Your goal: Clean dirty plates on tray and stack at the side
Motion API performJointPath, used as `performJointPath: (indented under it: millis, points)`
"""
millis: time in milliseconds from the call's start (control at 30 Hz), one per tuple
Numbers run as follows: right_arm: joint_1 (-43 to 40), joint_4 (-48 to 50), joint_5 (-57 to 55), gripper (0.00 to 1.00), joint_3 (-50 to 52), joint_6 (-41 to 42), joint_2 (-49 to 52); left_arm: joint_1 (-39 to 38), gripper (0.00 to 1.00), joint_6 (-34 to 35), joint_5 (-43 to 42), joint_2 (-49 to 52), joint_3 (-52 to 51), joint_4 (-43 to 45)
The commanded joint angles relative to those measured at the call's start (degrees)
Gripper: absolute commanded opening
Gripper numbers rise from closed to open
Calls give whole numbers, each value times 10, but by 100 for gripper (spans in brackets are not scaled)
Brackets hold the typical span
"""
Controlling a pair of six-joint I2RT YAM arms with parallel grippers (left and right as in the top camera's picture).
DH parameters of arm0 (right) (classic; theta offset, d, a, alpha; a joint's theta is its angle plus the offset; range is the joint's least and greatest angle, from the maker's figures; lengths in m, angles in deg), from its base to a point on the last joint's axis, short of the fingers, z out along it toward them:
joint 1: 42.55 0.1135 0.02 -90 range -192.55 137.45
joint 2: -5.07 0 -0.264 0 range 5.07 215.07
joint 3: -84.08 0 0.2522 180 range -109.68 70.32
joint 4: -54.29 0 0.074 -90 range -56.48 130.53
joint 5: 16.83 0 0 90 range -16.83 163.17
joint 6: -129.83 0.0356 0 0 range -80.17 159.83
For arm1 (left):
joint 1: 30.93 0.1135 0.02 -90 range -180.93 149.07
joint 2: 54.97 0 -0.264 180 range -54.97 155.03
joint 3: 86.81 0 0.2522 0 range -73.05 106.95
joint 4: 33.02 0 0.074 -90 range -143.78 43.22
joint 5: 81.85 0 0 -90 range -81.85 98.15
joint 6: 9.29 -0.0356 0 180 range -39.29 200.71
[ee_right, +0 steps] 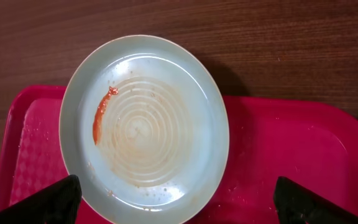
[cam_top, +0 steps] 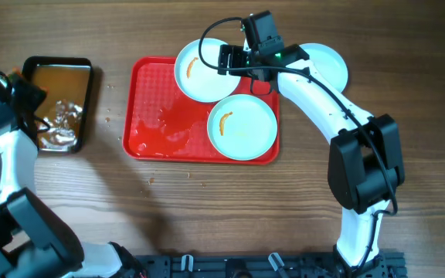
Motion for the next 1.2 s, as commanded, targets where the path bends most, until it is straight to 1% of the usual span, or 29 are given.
performJointPath:
  millis: [0, 100, 167, 267, 300, 367, 400, 467, 533, 567, 600, 633, 667, 700, 733, 767, 867, 967, 1100, 1167]
  points:
    - [-2, 4, -9, 98, -2, 8, 22, 0, 4, 10, -21, 27, 4, -13]
    - [-14, -18, 25, 98, -18, -11, 43, 0, 4, 10, -21, 53, 4, -33]
    - [-22, -25, 25, 96, -24, -20, 44, 0, 4, 10, -21, 57, 4, -40]
    - [-24, -15, 2, 83, -24, 25, 60, 0, 4, 10, -21, 57, 4, -41]
    - [-22, -9, 7, 80, -24, 35, 73, 0, 4, 10, -21, 57, 4, -41]
    - [-20, 15, 42, 79, -24, 47, 109, 0, 4, 10, -21, 57, 4, -43]
    - [-20, 31, 78, 75, -24, 47, 122, 0, 4, 10, -21, 57, 4, -46]
    - [-20, 38, 79, 60, -24, 53, 126, 0, 4, 10, -21, 57, 4, -48]
    - [-19, 38, 78, 52, -24, 53, 126, 0, 4, 10, -21, 57, 4, -48]
    - [-19, 35, 78, 42, -24, 53, 127, 0, 4, 10, -21, 57, 4, -48]
    - [-19, 32, 78, 27, -24, 52, 127, 0, 4, 10, -22, 57, 4, -48]
    - [-18, 31, 80, 21, -25, 51, 126, 0, 4, 10, -23, 57, 4, -48]
    - [-16, 32, 87, 20, -26, 51, 126, 0, 4, 11, -26, 57, 4, -48]
    - [-14, 32, 89, 16, -27, 50, 126, 0, 4, 11, -29, 57, 4, -48]
    - [-11, 31, 89, 8, -31, 46, 126, 0, 4, 11, -31, 57, 4, -49]
    - [-7, 26, 91, 5, -40, 34, 126, 0, 4, 11, -40, 57, 4, -50]
    - [18, -18, 80, 5, -78, -7, 126, 0, 4, 10, -67, 57, 4, -52]
    - [45, -57, 78, 5, -96, -36, 125, 0, 4, 10, -69, 49, 4, -53]
    - [76, -73, 77, 5, -96, -37, 124, 0, 4, 10, -69, 17, 4, -54]
    - [83, -93, 77, 5, -96, -21, 124, 0, 4, 10, -69, 1, 4, -63]
